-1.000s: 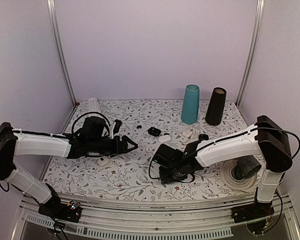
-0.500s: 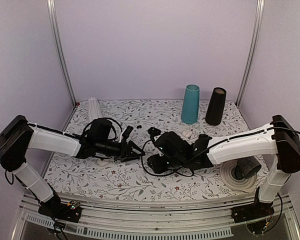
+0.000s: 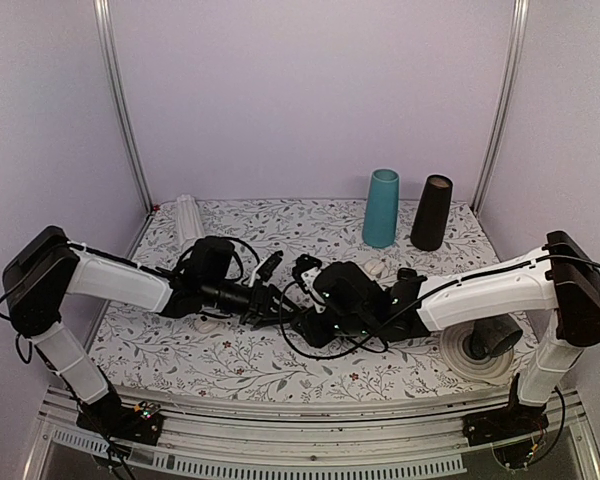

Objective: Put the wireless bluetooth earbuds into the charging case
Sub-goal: Pass from the right arm to the left

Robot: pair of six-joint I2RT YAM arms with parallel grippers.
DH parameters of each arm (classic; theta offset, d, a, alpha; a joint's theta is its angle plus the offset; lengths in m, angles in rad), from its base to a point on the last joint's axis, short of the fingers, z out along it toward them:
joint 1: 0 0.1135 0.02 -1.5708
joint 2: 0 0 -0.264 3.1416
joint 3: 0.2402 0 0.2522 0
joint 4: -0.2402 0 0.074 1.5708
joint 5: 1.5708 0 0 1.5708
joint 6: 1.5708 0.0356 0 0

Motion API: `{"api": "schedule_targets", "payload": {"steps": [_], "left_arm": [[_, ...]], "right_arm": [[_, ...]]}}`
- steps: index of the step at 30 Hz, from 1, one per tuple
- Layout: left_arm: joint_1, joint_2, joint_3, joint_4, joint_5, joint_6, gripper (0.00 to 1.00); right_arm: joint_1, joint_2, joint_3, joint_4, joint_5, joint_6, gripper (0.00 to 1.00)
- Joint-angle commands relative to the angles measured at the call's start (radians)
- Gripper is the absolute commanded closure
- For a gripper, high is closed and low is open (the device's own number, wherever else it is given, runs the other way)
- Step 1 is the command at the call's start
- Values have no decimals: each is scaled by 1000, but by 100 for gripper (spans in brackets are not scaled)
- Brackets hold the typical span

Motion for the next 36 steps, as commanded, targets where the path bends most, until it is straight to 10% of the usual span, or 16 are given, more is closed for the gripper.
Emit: {"api": "schedule_targets", "payload": {"steps": [1, 19, 25, 29, 36], "left_arm": [[-33, 34, 24, 30, 40, -12, 57], [-48, 110, 18, 58, 37, -36, 60], [-49, 117, 24, 75, 47, -44, 76], [-49, 109, 22, 87, 50, -36, 100], [-41, 35, 8, 165, 48, 17, 100]], "right_arm": [[6, -37, -14, 71, -26, -38, 55], [6, -68, -49, 111, -56, -76, 52], [6, -62, -49, 108, -57, -76, 51], [-7, -62, -49, 95, -74, -65, 36], [-119, -200, -193, 219, -253, 28, 7]]}}
